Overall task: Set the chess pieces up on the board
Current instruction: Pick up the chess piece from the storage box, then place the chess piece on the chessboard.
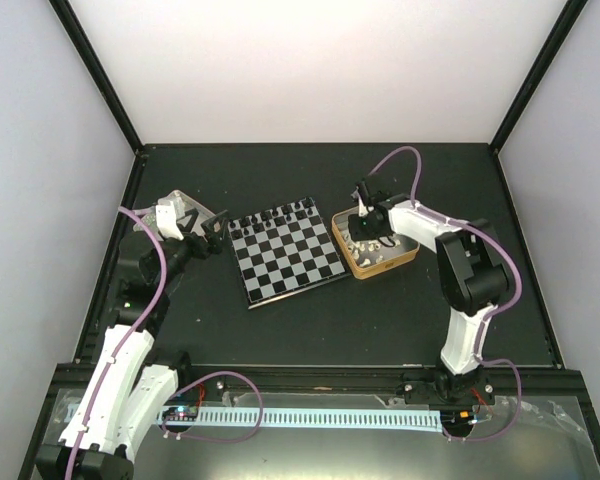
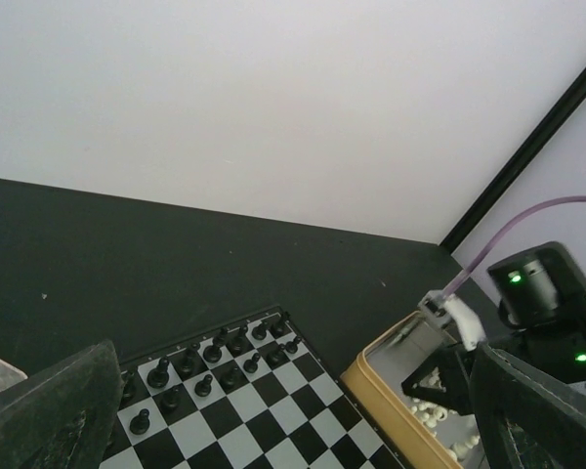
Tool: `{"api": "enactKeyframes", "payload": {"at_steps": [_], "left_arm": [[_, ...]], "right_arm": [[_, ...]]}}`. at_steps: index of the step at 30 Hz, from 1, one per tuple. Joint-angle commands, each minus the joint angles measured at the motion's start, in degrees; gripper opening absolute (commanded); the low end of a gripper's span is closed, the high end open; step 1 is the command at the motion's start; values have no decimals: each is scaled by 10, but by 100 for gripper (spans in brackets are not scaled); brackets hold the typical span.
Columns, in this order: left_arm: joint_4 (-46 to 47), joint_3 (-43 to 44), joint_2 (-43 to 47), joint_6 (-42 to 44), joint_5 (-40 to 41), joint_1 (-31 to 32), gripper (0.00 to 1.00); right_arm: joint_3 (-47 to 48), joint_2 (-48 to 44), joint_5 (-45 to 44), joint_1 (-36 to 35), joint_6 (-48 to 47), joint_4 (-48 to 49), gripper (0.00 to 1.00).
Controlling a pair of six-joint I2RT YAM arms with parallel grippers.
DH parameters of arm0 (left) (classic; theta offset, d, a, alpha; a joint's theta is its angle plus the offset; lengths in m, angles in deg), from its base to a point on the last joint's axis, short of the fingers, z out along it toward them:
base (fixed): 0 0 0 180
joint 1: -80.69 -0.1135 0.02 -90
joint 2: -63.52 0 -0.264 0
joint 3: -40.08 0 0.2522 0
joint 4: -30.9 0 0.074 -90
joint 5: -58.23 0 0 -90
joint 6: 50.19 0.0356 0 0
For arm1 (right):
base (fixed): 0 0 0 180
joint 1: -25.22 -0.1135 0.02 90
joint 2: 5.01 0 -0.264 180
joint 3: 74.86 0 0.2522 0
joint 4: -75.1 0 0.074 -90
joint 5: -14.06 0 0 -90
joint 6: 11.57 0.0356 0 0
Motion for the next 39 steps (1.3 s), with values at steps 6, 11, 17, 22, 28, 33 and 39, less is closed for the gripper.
{"api": "enactKeyframes", "payload": {"at_steps": [6, 11, 17, 22, 28, 33, 39], "left_arm": [[14, 1, 2, -4, -11, 1, 99], [12, 0, 4, -5, -11, 0, 99], [11, 0, 3, -4, -10, 0, 99], [9, 0, 4, -3, -9, 1, 99], [10, 0, 1, -3, -8, 1, 99], [9, 1, 2, -2, -7, 0, 99], [7, 2, 4, 0, -6, 0, 99]], "right_arm": [[4, -117, -19, -24, 12, -28, 7], [4, -118, 4, -80, -10, -78, 7], [-1, -86, -16, -125, -33, -105, 7], [15, -51, -16, -136, -56, -129, 7], [46, -10, -18, -141, -82, -142, 7], [54, 8, -15, -142, -80, -131, 7], [53, 16, -34, -142, -76, -130, 10]]}}
